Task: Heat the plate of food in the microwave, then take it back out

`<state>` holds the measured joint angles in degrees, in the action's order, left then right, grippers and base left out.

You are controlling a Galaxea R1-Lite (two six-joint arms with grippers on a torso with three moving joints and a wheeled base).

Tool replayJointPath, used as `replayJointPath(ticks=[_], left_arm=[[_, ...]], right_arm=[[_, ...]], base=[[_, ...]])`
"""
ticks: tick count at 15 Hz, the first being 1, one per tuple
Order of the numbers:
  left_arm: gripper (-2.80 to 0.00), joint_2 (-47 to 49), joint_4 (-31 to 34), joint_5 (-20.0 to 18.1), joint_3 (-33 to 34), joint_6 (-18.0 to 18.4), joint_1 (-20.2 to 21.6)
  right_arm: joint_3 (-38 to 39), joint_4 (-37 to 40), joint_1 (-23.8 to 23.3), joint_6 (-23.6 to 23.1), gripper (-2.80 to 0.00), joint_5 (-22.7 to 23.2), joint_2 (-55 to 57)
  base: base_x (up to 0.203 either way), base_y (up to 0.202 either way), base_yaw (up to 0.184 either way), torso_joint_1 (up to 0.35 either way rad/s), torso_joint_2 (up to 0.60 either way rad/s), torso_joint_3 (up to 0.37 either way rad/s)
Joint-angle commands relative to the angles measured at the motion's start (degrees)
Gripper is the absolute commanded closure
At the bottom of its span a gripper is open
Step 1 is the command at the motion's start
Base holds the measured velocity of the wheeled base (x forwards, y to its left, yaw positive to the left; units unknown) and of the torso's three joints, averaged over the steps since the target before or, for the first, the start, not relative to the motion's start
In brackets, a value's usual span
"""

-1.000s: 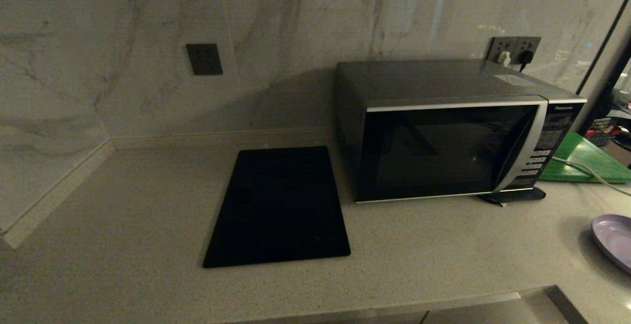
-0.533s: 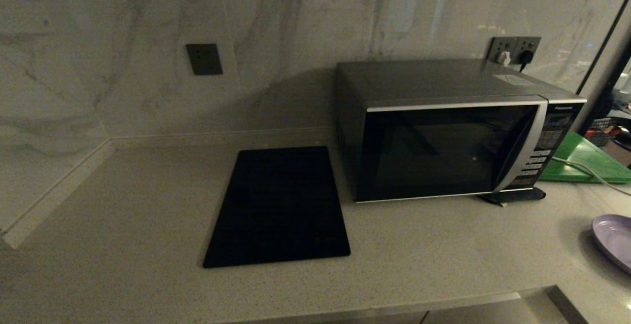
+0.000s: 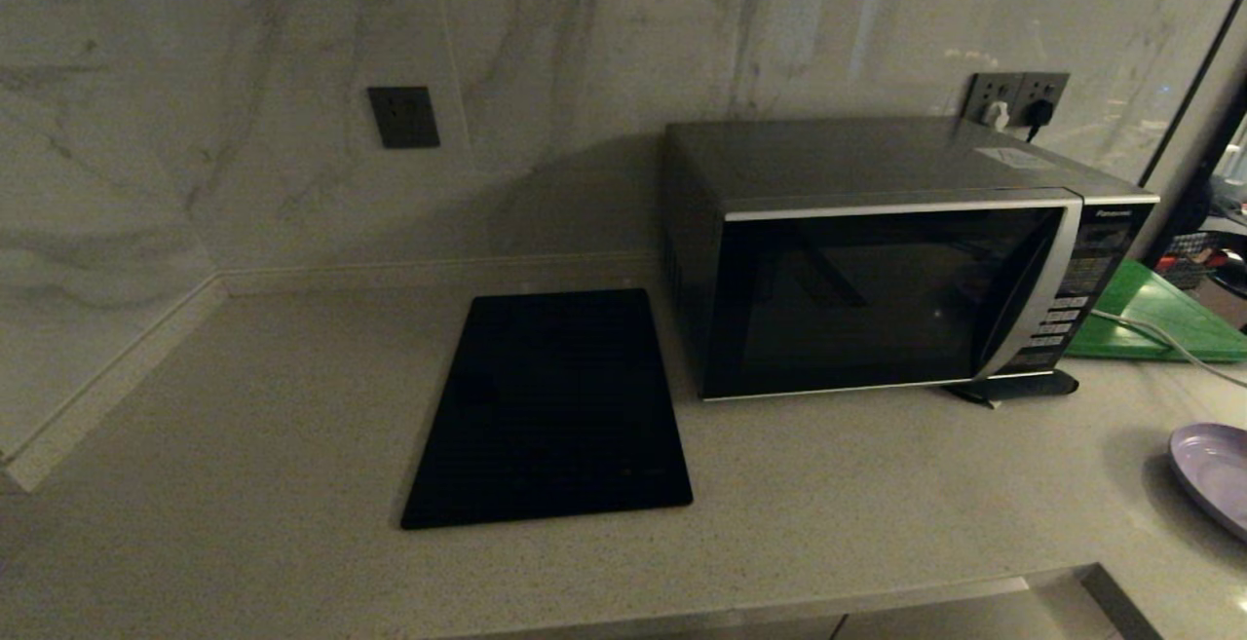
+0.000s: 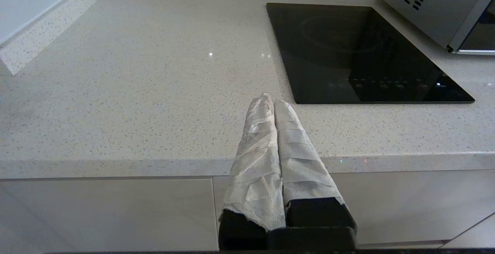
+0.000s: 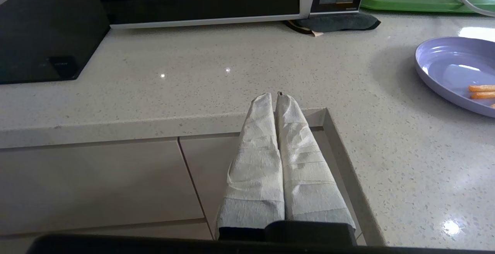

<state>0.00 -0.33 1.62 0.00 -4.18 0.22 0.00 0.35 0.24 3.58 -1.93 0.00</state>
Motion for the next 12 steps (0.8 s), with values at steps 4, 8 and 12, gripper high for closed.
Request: replayJointPath(ticks=[4,8,12], left_arm=[[0.00,0.1,0.0,0.0,0.0,0.0,0.0],[0.00,0.1,0.0,0.0,0.0,0.0,0.0],[0.00,0.1,0.0,0.0,0.0,0.0,0.0]], right_arm=[[0.1,0.0,0.0,0.0,0.00,0.0,0.1],[0.1,0.0,0.0,0.0,0.00,0.0,0.1],[0.1,0.0,0.0,0.0,0.00,0.0,0.1]], base=[[0.000,0.000,0.000,0.000,0.00,0.000],[0.000,0.000,0.000,0.000,0.00,0.000],[0.000,0.000,0.000,0.000,0.00,0.000]])
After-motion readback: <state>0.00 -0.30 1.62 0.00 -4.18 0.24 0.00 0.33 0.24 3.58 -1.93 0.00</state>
